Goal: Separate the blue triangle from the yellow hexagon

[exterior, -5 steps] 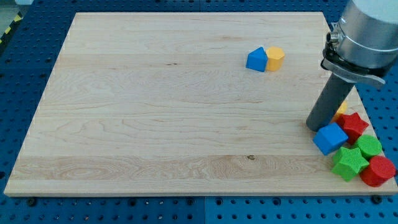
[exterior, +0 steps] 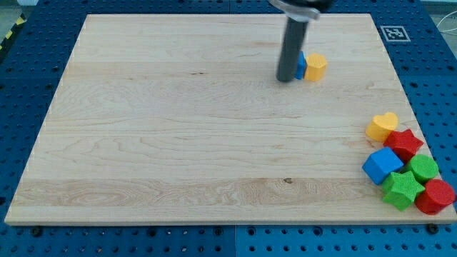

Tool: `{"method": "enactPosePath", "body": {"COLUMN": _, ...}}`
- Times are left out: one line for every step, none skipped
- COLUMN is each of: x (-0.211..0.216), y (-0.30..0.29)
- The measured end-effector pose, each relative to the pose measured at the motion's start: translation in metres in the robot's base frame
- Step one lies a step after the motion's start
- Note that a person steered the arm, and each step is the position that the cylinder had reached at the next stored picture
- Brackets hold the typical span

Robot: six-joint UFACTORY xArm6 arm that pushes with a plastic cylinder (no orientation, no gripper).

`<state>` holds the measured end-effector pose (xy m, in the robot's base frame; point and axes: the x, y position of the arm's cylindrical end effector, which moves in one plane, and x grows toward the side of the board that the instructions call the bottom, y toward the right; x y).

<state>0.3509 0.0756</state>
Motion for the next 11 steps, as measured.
{"method": "enactPosePath", "body": {"x": -0.034, "y": -0.031}}
{"method": "enactPosePath", "body": {"x": -0.066, "y": -0.03}}
{"method": "enactPosePath", "body": {"x": -0.06, "y": 0.007}}
{"method": "enactPosePath", "body": {"x": -0.019, "y": 0.022}}
{"method": "enactPosePath", "body": {"x": 0.014, "y": 0.035}}
{"method": "enactPosePath", "body": {"x": 0.029, "y": 0.048}}
{"method": "enactPosePath", "body": {"x": 0.036, "y": 0.064}}
{"method": "enactPosePath", "body": {"x": 0.039, "y": 0.074}}
{"method": "enactPosePath", "body": {"x": 0.041, "y": 0.081}}
{"method": "enactPosePath", "body": {"x": 0.05, "y": 0.097}}
{"method": "enactPosePath", "body": {"x": 0.072, "y": 0.1}}
